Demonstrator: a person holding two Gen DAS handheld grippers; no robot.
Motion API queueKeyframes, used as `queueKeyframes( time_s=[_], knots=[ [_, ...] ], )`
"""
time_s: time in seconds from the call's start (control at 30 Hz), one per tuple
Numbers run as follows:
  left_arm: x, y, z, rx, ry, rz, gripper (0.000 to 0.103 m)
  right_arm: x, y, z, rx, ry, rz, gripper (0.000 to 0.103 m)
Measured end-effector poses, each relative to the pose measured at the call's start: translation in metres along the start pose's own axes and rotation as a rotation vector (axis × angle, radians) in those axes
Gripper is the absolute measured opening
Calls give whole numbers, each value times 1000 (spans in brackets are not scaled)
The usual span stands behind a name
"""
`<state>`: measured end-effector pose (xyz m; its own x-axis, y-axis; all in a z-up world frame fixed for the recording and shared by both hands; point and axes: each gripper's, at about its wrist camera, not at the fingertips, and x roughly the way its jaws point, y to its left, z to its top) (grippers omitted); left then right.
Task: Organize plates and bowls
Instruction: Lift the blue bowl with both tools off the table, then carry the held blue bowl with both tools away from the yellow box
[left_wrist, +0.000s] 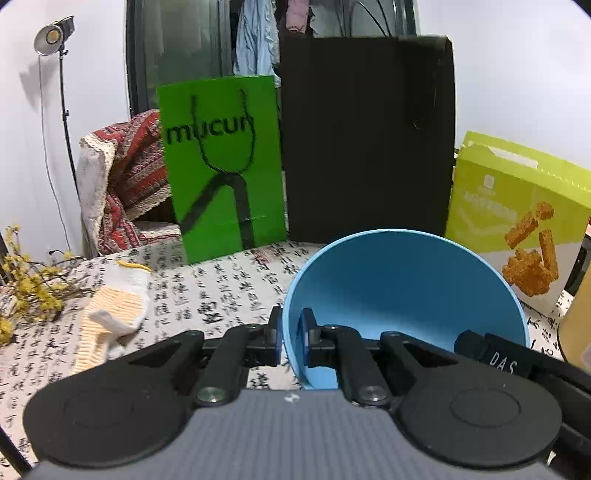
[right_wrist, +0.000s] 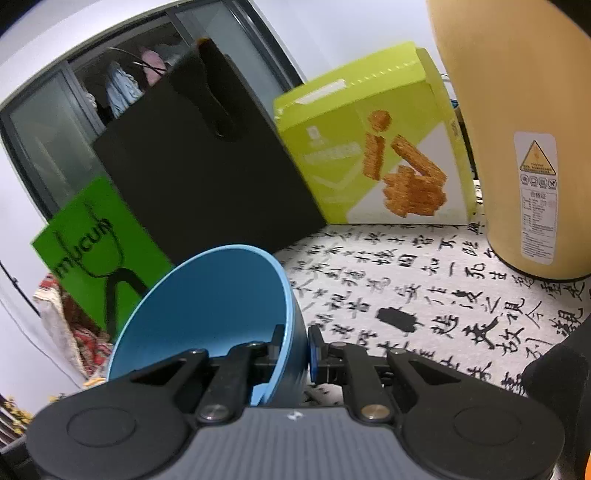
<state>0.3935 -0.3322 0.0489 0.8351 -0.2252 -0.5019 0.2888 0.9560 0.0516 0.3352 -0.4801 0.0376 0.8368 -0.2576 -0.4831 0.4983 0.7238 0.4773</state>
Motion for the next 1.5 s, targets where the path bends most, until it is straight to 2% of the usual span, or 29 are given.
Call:
queueKeyframes(
  time_s=[0.23,0.73,1.5],
  knots=[
    [-29,20,4,-16,-24,4,10,-23,14,-5,-9,6,48,12],
    [-88,50,-5,-43,-74,8,10,-77,33,-19,-53,-3,95,11],
    [-155,86,-30,-56,-91,12,10,-150,54,-53,-93,-42,116,11]
  ],
)
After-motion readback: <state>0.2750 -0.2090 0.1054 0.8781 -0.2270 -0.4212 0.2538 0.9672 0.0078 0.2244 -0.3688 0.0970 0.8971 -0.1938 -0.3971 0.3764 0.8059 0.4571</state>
